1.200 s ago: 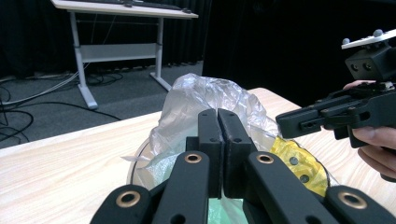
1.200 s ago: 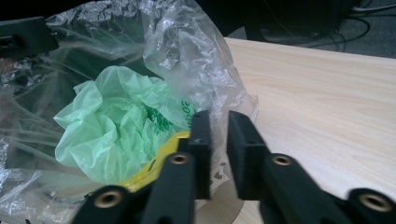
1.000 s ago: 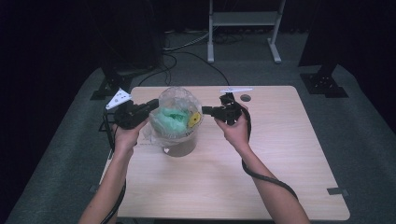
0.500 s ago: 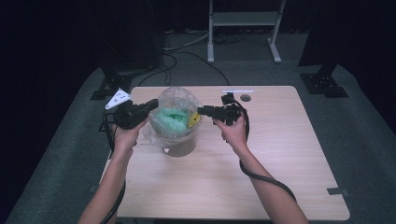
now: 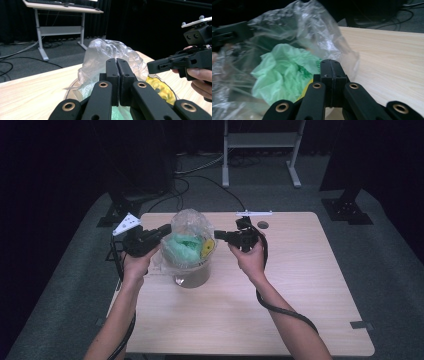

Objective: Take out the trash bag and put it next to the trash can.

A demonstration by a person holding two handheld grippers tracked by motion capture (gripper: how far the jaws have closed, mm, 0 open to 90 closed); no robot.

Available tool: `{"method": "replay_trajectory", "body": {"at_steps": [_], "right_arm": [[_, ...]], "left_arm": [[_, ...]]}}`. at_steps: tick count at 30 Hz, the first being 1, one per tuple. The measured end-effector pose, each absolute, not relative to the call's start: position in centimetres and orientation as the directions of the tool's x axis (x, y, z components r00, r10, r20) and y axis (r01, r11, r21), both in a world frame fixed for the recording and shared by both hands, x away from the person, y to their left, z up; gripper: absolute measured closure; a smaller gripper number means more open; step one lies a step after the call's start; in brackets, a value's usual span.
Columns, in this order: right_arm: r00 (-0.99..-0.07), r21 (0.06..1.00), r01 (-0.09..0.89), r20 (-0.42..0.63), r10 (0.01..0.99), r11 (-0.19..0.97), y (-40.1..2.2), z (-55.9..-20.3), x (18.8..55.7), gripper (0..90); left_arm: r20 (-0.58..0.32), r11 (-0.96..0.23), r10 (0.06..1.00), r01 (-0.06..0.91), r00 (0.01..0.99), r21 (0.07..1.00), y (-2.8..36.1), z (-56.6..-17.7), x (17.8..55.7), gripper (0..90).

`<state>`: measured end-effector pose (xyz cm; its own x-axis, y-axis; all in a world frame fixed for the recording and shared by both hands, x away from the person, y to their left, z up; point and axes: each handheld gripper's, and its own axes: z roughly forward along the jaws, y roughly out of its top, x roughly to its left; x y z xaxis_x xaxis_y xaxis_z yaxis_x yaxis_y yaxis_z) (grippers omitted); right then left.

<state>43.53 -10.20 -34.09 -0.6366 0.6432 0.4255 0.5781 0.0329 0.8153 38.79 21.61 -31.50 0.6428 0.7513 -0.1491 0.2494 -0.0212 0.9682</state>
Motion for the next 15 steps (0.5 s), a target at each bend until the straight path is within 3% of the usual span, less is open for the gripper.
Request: {"method": "replay_trajectory", "body": {"at_steps": [15], "right_arm": [[-0.669,0.787,0.616,0.512,0.538,0.016,-8.5,-32.2,42.9,90.0]], "left_arm": [[-0.099,-0.112,0.676,0.234,0.730,0.966,16.4,-32.1,38.1,88.9]]}}
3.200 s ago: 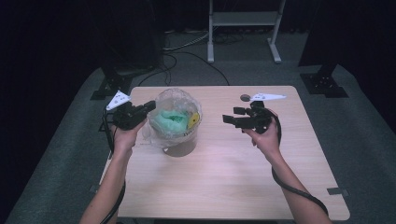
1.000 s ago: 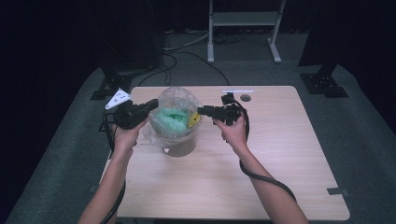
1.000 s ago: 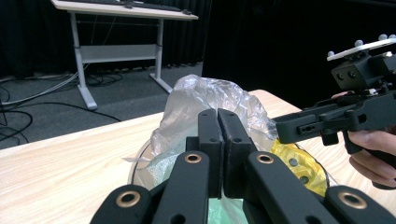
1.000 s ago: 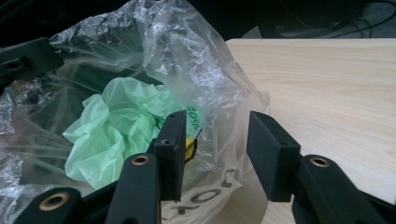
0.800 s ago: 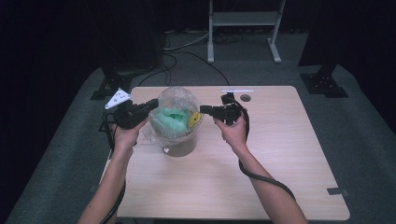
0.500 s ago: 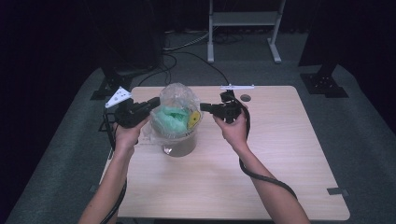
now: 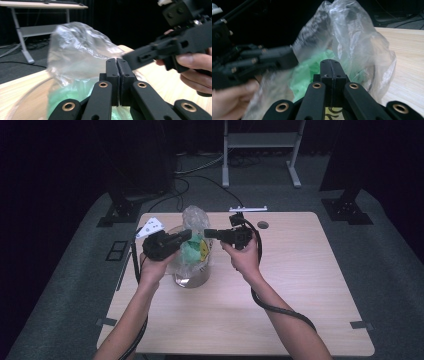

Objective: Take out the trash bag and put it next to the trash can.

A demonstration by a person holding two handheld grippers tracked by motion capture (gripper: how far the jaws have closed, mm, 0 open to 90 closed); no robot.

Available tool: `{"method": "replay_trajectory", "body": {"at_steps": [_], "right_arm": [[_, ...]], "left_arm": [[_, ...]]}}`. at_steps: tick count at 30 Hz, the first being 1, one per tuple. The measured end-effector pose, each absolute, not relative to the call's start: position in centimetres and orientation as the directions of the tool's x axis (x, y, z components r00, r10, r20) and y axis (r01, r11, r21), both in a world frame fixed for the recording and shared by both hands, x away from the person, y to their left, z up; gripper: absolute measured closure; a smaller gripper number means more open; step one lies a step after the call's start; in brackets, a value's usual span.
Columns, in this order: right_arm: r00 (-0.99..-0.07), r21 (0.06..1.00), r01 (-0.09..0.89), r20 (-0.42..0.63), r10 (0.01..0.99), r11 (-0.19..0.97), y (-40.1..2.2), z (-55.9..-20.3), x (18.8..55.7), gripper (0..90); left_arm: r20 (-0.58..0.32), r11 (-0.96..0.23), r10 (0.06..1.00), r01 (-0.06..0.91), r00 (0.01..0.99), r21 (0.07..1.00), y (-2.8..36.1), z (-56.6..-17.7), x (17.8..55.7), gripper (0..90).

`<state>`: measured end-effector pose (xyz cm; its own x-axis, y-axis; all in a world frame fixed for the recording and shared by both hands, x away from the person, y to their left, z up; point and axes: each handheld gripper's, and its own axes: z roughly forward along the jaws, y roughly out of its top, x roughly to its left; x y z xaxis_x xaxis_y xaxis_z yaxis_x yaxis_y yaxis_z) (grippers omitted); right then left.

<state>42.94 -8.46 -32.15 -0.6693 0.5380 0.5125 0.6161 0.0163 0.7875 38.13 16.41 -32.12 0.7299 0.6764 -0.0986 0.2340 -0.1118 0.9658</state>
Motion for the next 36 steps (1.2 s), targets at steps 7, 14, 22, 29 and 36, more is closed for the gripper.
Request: {"method": "replay_trajectory", "body": {"at_steps": [7,14,22,29,36], "right_arm": [[-0.653,0.765,0.644,0.568,0.501,-0.028,-8.4,-31.9,43.3,90.0],[-0.631,0.739,0.672,0.612,0.477,-0.060,-8.7,-32.2,43.7,90.0],[-0.639,0.739,0.671,0.620,0.455,-0.066,-8.2,-32.5,43.8,82.2],[-0.642,0.733,0.678,0.624,0.445,-0.050,-7.5,-32.5,44.0,71.3],[-0.646,0.747,0.664,0.559,0.520,0.021,-6.6,-32.2,43.8,82.6]], "left_arm": [[-0.069,-0.169,0.651,0.233,0.756,0.958,14.6,-32.8,38.0,88.8],[-0.057,-0.197,0.639,0.234,0.767,0.952,14.3,-33.0,38.0,87.8],[-0.044,-0.222,0.633,0.235,0.773,0.946,14.0,-33.3,38.0,87.9],[-0.036,-0.237,0.627,0.235,0.778,0.943,13.8,-33.3,38.0,87.9],[-0.024,-0.251,0.621,0.228,0.783,0.941,13.4,-33.4,37.8,87.8]]}}
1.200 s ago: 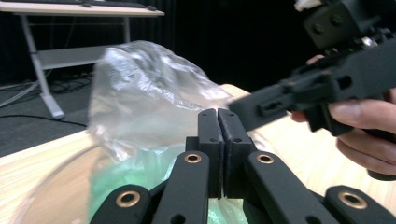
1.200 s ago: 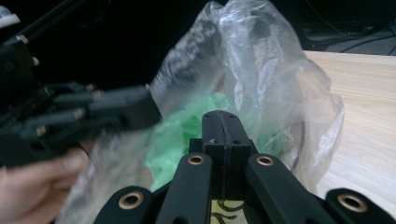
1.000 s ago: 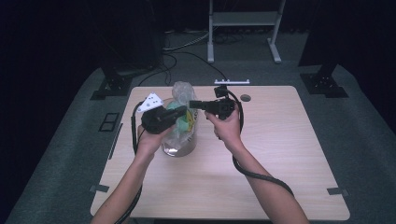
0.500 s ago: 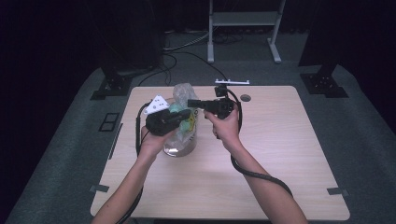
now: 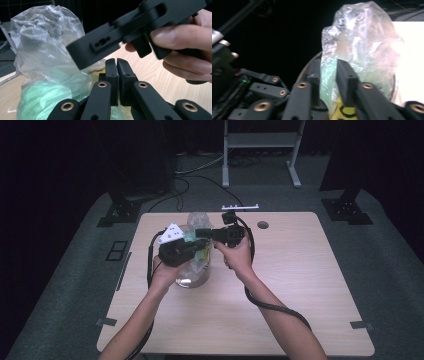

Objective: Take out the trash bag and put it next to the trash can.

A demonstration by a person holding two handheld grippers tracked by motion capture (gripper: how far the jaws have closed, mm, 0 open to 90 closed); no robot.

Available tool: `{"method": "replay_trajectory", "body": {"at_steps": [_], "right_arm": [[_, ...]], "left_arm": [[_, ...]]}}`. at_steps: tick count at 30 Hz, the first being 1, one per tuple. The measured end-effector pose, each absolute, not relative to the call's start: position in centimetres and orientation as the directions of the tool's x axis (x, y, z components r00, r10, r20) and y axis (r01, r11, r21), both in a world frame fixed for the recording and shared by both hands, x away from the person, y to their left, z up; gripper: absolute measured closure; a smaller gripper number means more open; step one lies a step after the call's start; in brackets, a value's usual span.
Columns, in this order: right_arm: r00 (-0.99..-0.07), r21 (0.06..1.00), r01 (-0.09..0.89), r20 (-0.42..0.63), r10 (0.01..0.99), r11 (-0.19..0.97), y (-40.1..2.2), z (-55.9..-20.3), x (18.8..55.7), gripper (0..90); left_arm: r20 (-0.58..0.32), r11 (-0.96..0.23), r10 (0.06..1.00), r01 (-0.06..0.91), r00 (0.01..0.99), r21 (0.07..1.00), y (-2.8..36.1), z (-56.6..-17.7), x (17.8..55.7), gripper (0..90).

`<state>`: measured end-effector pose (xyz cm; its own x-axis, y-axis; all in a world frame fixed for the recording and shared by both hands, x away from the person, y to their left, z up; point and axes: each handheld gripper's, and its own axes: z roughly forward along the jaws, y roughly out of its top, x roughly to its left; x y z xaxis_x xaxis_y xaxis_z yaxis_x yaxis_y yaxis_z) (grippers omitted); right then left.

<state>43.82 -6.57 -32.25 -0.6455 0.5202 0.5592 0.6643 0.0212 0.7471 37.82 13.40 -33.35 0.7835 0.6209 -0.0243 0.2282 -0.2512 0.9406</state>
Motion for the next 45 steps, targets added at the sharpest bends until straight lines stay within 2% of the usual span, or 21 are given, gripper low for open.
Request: {"method": "replay_trajectory", "body": {"at_steps": [2,3,12,27,37,45], "right_arm": [[-0.638,0.743,0.668,0.546,0.543,0.038,-6.5,-32.3,43.8,89.6],[-0.634,0.740,0.671,0.548,0.546,0.037,-6.6,-32.4,43.8,90.0],[-0.631,0.742,0.670,0.554,0.543,0.022,-7.7,-33.1,44.0,90.0],[-0.602,0.716,0.697,0.619,0.503,-0.047,-9.4,-33.7,44.3,90.0],[-0.589,0.711,0.698,0.640,0.493,-0.089,-10.4,-33.5,44.6,90.0],[-0.592,0.712,0.694,0.647,0.480,-0.103,-10.7,-33.2,44.6,90.0]], "left_arm": [[-0.030,-0.245,0.619,0.229,0.785,0.942,13.5,-33.4,37.8,86.9],[-0.034,-0.240,0.618,0.230,0.785,0.943,13.6,-33.3,37.7,85.9],[-0.062,-0.202,0.616,0.234,0.785,0.951,14.6,-32.7,37.2,66.8],[-0.123,-0.110,0.621,0.242,0.774,0.964,16.3,-32.4,36.0,47.9],[-0.125,-0.076,0.627,0.220,0.769,0.972,17.0,-32.3,34.2,37.9],[-0.115,-0.076,0.616,0.204,0.779,0.976,16.9,-32.5,33.2,37.0]]}}
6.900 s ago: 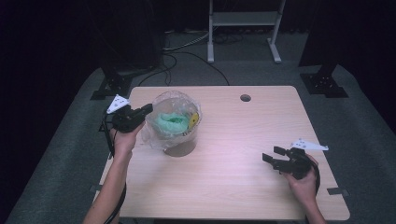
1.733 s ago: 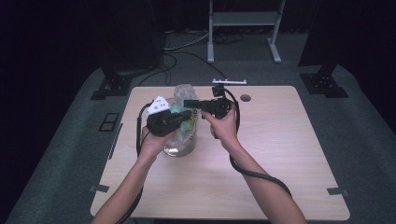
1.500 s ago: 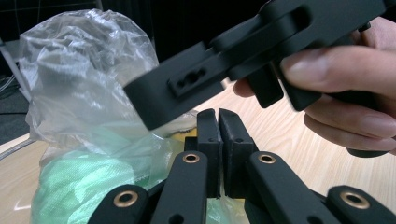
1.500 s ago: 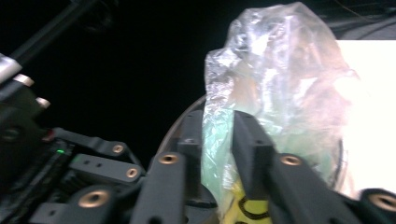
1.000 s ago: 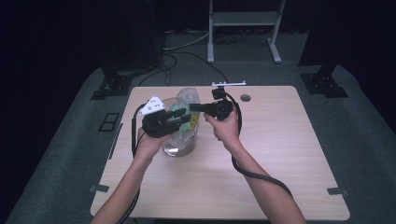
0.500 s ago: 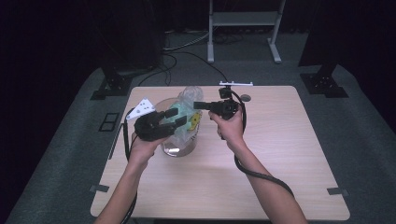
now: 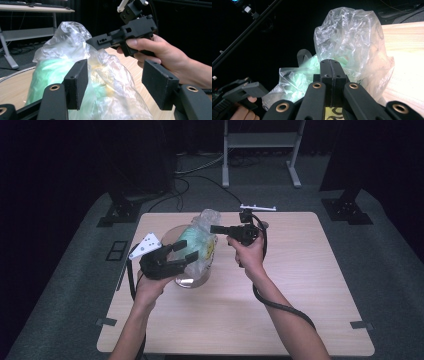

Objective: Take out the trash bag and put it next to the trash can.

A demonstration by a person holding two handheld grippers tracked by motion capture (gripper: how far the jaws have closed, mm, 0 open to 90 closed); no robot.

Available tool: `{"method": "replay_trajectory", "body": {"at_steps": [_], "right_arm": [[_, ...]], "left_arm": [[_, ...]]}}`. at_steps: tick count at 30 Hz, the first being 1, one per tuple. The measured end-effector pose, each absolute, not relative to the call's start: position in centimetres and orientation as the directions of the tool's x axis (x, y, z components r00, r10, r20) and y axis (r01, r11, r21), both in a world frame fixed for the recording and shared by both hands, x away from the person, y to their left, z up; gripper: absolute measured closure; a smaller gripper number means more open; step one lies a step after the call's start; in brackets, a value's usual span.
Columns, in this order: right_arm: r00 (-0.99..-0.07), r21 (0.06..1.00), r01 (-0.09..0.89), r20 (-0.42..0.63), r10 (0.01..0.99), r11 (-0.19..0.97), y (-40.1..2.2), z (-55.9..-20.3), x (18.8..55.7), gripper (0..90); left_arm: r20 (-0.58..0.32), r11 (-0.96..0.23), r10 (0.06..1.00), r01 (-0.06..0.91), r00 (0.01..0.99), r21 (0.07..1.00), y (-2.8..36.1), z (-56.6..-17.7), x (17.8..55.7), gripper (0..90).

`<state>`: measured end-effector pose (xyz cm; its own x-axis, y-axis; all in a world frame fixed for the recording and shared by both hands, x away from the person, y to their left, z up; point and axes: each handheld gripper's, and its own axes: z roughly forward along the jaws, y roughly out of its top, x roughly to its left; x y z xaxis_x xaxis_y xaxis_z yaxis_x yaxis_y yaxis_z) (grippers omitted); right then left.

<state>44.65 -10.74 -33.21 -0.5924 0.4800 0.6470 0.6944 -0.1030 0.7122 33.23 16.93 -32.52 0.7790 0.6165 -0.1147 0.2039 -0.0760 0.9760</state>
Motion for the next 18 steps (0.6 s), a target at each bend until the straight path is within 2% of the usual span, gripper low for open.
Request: {"method": "replay_trajectory", "body": {"at_steps": [18], "right_arm": [[-0.618,0.741,0.650,0.644,0.451,-0.167,-12.9,-31.0,44.2,90.0]], "left_arm": [[-0.117,-0.038,0.646,0.185,0.754,0.982,18.6,-32.3,32.4,32.7]]}}
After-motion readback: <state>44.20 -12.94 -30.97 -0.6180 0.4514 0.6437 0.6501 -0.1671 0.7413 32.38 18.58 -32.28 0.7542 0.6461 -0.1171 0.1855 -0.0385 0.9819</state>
